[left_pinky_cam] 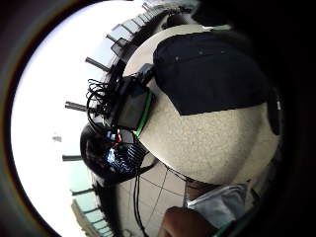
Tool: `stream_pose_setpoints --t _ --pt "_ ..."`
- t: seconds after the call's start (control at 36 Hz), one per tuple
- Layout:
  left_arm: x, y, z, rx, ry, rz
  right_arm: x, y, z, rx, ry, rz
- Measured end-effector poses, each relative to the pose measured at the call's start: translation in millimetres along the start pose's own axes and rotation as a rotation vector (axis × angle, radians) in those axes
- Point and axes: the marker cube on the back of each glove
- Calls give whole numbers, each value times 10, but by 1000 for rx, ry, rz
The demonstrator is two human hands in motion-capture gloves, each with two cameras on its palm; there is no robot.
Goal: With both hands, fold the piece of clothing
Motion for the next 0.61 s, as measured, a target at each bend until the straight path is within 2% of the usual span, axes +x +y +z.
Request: stream_pose_setpoints --t 0.61 --pt "-28 108 -53 -21 8 31 -45 62 48 -32 42 -39"
